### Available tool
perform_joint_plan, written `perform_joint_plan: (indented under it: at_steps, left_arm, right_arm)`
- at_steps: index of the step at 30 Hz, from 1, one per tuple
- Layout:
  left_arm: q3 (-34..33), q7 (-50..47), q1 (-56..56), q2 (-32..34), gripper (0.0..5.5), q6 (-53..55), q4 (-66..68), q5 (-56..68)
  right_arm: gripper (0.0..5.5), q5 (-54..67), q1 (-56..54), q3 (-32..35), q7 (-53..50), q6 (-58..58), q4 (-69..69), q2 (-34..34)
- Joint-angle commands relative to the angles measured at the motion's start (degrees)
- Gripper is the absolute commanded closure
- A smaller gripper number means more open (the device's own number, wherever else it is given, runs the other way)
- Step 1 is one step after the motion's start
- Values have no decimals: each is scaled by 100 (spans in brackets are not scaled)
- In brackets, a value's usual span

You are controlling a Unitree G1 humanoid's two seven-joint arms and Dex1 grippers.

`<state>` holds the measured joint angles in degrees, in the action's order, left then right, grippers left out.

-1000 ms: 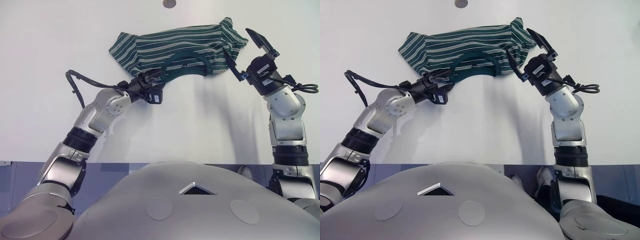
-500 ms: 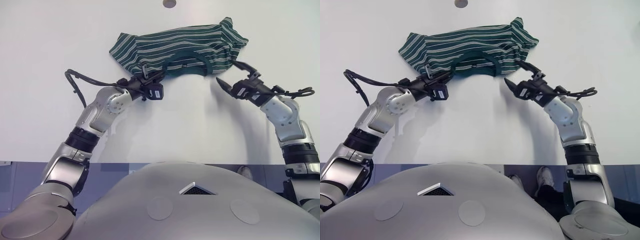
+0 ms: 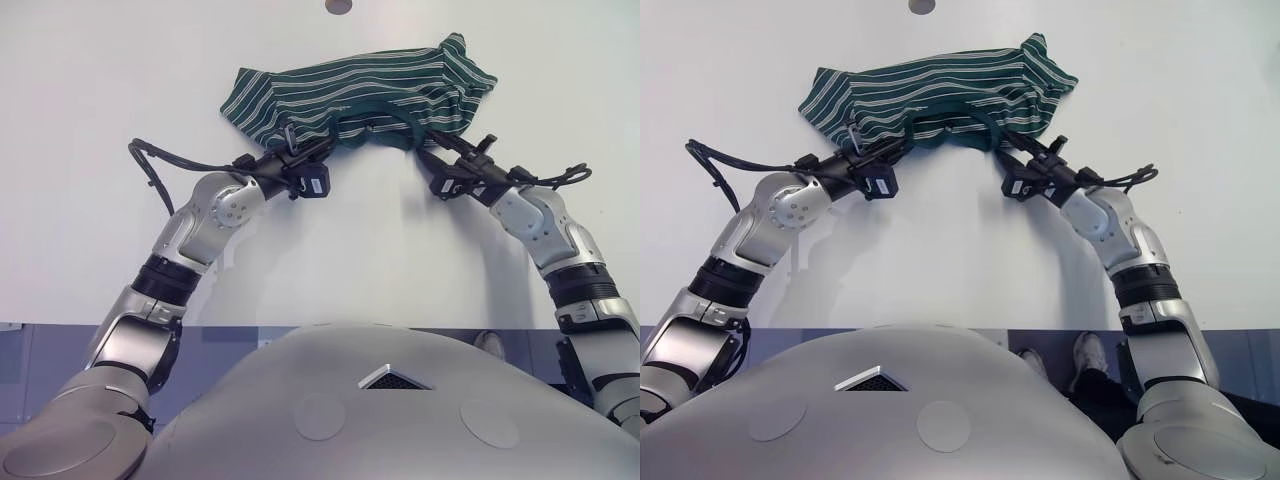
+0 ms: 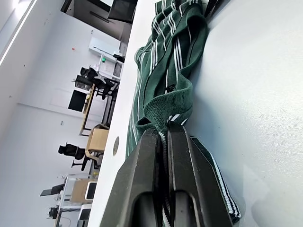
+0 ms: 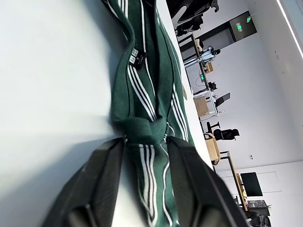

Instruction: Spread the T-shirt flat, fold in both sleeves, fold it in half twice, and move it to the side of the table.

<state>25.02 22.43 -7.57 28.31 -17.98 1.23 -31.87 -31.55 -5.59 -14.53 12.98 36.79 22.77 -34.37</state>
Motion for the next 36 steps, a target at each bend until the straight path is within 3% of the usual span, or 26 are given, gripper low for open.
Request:
perform_joint_plan:
  at_steps: [1,6,12,15,18,22,28,30,33,36]
  left_arm:
    - [-41,-22,-131,-16,550,-105,76,25]
    - [-47,-45,-176,-53,550,-170,116,39]
    - [-721,600,-572,-295,550,635,-429,1436]
    - [-1231,1401,-1267,-135,550,1386,-726,2559]
    - [-1493,1503,-1743,-98,550,1831,-727,2789]
    - [-1266,622,-2256,-333,550,1853,306,1905]
    - [-952,404,-3793,-469,550,1064,2868,1382]
    - [-741,672,-4213,-513,550,794,3750,1265]
    - [-194,1920,-4381,-504,550,383,4591,1148]
    - [-387,2237,-4544,-612,550,302,5005,1452]
  right_arm:
    - [457,111,-36,30,-84,-64,115,-2]
    - [549,223,-145,42,-164,-148,169,29]
    - [549,1710,-562,491,794,-287,-809,-238]
    - [549,3005,-1194,898,1720,-938,-1476,-539]
    - [549,3361,-1568,985,2247,-1396,-1810,-709]
    - [549,1864,-2683,473,1399,-1462,-515,-159]
    - [549,788,-4536,-2,492,-1230,2224,337]
    - [549,697,-4941,-104,515,-1096,2923,453]
    - [549,843,-5157,-276,1267,-531,3475,649]
    - [549,1244,-4957,-235,2312,-131,3541,612]
